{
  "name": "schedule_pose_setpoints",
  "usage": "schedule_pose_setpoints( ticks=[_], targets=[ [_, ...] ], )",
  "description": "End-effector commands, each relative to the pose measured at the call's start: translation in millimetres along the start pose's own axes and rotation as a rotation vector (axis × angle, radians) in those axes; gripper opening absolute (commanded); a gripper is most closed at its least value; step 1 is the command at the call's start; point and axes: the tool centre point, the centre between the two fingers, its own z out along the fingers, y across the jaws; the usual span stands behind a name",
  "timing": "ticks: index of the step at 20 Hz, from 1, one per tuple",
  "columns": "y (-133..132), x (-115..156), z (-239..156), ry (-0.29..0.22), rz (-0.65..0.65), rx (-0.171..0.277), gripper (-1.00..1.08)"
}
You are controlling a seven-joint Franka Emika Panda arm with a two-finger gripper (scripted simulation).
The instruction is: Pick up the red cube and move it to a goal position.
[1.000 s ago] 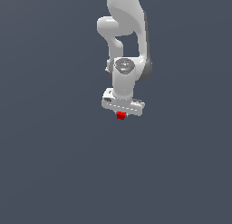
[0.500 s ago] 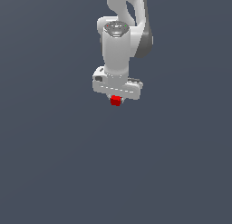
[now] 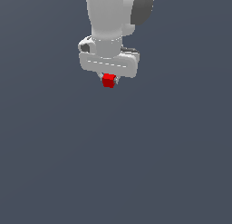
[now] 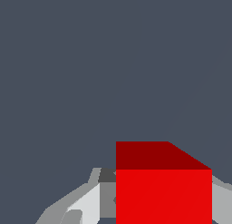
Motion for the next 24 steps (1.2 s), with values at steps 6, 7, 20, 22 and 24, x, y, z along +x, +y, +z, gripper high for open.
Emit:
schedule_pose_setpoints(
  ticks=[6, 7, 20, 22, 24],
  targets=[
    [18.0, 3.3, -71.0, 0.0, 0.0, 0.0, -1.0],
    [19.8, 3.9, -78.2, 0.0, 0.0, 0.0, -1.0],
    [30.8, 9.6, -124.9, -0.001, 0.0, -0.001, -1.0],
    [30.6, 9.9, -124.4, -0.001, 0.0, -0.001, -1.0],
    [30.3, 10.0, -123.4, -0.001, 0.0, -0.001, -1.0]
  ],
)
